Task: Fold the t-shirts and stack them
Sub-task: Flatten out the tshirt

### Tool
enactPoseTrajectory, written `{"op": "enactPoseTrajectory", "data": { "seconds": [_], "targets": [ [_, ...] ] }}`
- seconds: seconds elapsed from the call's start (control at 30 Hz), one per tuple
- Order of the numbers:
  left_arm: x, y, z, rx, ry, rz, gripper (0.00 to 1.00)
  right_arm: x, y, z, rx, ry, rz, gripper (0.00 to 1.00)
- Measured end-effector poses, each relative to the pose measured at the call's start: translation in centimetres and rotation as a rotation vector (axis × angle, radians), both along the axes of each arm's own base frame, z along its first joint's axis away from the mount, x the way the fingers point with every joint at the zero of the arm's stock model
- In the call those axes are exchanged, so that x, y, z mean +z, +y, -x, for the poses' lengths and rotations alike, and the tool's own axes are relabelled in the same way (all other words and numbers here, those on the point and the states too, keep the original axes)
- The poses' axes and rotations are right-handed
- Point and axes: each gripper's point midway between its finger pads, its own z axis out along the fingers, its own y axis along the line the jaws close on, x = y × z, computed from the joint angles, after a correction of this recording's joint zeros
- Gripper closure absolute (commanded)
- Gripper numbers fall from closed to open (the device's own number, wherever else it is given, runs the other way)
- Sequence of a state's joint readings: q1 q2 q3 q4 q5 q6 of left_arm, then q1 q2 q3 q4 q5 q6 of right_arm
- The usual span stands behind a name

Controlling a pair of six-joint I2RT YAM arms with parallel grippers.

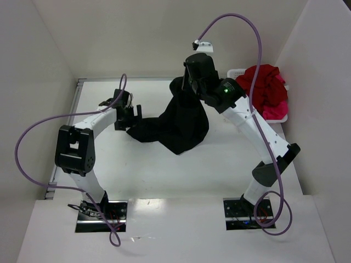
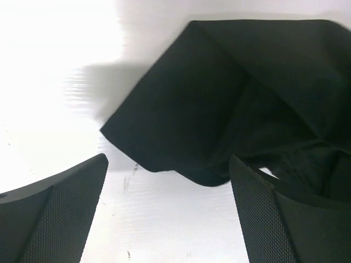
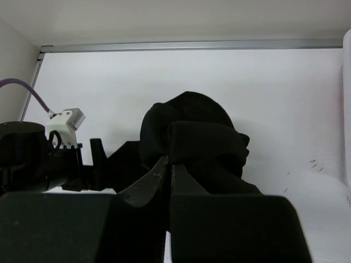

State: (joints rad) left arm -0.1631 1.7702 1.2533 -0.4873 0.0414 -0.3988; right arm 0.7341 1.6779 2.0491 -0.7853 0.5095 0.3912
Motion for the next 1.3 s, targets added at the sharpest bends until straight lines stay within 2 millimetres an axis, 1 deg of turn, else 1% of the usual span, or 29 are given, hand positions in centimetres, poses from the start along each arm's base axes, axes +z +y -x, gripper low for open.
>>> {"op": "enactPoseTrajectory", "data": {
  "seconds": [0.13, 0.27, 0.37, 0.43, 0.57, 0.63, 0.73, 0.83, 0.87, 0.9, 1.0, 1.03, 1.07, 1.1, 1.13, 1.17, 1.23, 1.3],
  "targets": [
    [-0.9, 0.6, 0.2, 0.021, 0.027, -0.032, 0.01, -0.4, 0.0, 0.0, 0.001, 0.008, 0.006, 1.00],
    [-1.6, 1.1, 0.2, 0.048, 0.045, -0.040, 0.04, -0.4, -0.1, -0.1, -0.001, 0.009, 0.005, 1.00],
    [-2.2, 1.6, 0.2, 0.063, 0.059, -0.021, 0.07, -0.4, -0.2, -0.1, -0.002, 0.009, 0.005, 1.00],
    [-2.7, 2.3, 0.2, 0.081, 0.066, 0.005, 0.07, -0.4, -0.2, -0.1, -0.001, 0.009, 0.005, 1.00],
    [-3.3, 3.3, 0.0, 0.110, 0.075, 0.044, 0.12, -0.5, -0.1, -0.1, 0.002, 0.011, 0.004, 1.00],
    [-3.6, 3.0, -0.1, 0.101, 0.077, 0.069, 0.15, -0.5, -0.1, -0.1, 0.005, 0.011, 0.003, 1.00],
    [-3.8, 1.9, -0.2, 0.072, 0.081, 0.118, 0.18, -0.5, 0.0, -0.1, 0.007, 0.012, 0.002, 1.00],
    [-3.5, 1.1, -0.4, 0.047, 0.069, 0.158, 0.25, -0.5, 0.0, -0.1, 0.007, 0.012, 0.002, 1.00],
    [-3.4, 0.9, -0.5, 0.041, 0.065, 0.166, 0.28, -0.5, 0.0, -0.1, 0.007, 0.012, 0.001, 1.00],
    [-3.4, 0.7, -0.6, 0.035, 0.063, 0.174, 0.36, -0.4, 0.0, -0.1, 0.007, 0.011, 0.001, 1.00],
    [-3.5, 0.3, -0.6, 0.025, 0.065, 0.193, 0.50, -0.4, 0.0, -0.2, 0.008, 0.009, -0.002, 1.00],
    [-3.5, 0.2, -0.6, 0.021, 0.066, 0.200, 0.59, -0.3, 0.0, -0.2, 0.008, 0.008, -0.002, 1.00],
    [-3.6, 0.1, -0.6, 0.018, 0.069, 0.206, 0.79, -0.3, 0.0, -0.2, 0.007, 0.007, -0.003, 1.00],
    [-3.7, 0.0, -0.6, 0.018, 0.073, 0.211, 0.91, -0.3, 0.0, -0.2, 0.007, 0.006, -0.003, 1.00],
    [-3.9, 0.0, -0.5, 0.015, 0.075, 0.213, 0.97, -0.4, 0.1, -0.2, 0.006, 0.006, -0.003, 1.00],
    [-3.9, -0.1, -0.6, 0.012, 0.074, 0.215, 1.00, -0.4, 0.1, -0.3, 0.005, 0.005, -0.003, 1.00],
    [-3.8, -0.1, -0.6, 0.012, 0.073, 0.218, 1.00, -0.6, -0.2, -0.5, -0.006, 0.005, 0.000, 1.00],
    [-3.3, 0.0, -0.7, 0.015, 0.062, 0.215, 1.00, -0.6, -1.1, -1.1, -0.034, 0.002, 0.002, 1.00]
  ]
}}
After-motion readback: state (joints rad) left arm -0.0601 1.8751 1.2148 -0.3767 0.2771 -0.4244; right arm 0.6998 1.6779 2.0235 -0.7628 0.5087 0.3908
